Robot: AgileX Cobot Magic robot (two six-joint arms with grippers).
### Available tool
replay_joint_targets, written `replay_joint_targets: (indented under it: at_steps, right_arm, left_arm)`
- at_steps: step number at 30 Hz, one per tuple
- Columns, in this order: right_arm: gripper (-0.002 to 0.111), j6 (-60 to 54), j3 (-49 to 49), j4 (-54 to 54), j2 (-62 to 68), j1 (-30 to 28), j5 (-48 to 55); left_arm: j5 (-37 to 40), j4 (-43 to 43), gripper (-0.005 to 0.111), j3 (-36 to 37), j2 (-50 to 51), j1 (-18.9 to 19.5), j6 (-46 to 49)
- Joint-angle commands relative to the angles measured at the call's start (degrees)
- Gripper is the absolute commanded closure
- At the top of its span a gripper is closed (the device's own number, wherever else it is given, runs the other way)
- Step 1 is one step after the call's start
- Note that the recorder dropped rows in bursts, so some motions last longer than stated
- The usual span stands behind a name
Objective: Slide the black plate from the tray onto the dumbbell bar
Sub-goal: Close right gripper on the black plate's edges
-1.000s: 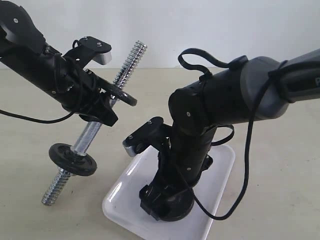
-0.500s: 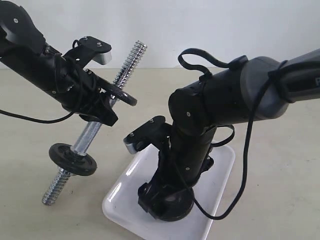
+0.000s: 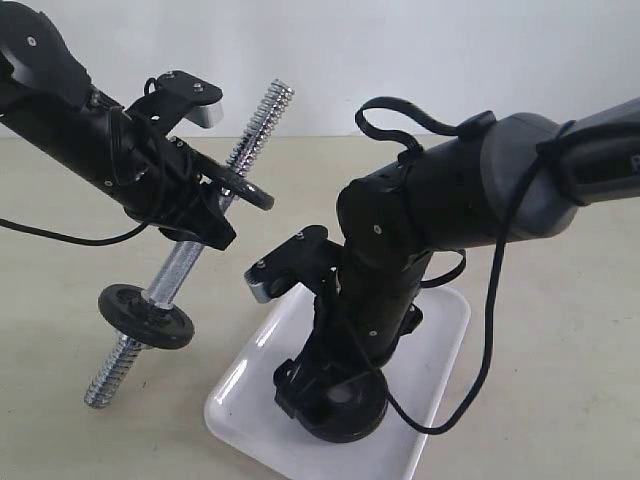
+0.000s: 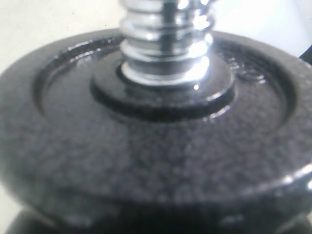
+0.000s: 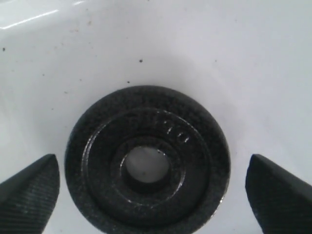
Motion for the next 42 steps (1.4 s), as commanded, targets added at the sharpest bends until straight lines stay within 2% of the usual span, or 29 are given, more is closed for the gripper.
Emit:
replay_joint_targets:
  at_steps: [1,9,19,20,23,28,32,33,42]
  right_arm:
    - [0.016,-0.36,-0.28,-0.56,0.02,0.03,-0.52]
    - [0.016,-0.28,-0.28,0.16,4.89,0.11,-0.08]
    - [0.018,-0.25,-0.28,0.77,4.98,0.11,-1.34]
    - [0.021,-0.25,-0.28,0.77,4.98,0.11,-1.09]
    - [0.047,-0.25,-0.28,0.77,4.98,0.11,0.10]
    - [0.069,0.17,-0.28,1.48,4.98,0.11,1.06]
    - [0.105,0.28,-0.28,1.48,4.98,0.11,0.27]
    - [0.108,0.39,-0.28,1.81,4.98,0.11,-0.26]
    - [0.108,-0.44,-0.28,-0.85,5.23,0.11,-1.80]
  left_arm:
    - [-5.30,-3.65,0.102,-1.74,-3.59,-0.10,-0.10]
    - [-5.11,-3.65,0.102,-1.74,-3.59,-0.10,-0.10]
    - [-5.46,-3.65,0.102,-1.74,-3.59,-0.10,-0.10]
    - [-5.46,-3.65,0.102,-1.74,-3.59,-0.10,-0.10]
    - [-5.50,-2.57,0.102,-1.74,-3.59,-0.10,-0.10]
    - [-5.14,-2.55,0.102,-1.74,-3.59,-0.10,-0.10]
    - [-4.25,-2.55,0.102,-1.74,-3.59,-0.10,-0.10]
    - [-4.25,-2.55,0.102,-1.74,-3.59,-0.10,-0.10]
    - [-3.83,-2.55,0.102,-1.74,-3.59,-0.10,-0.10]
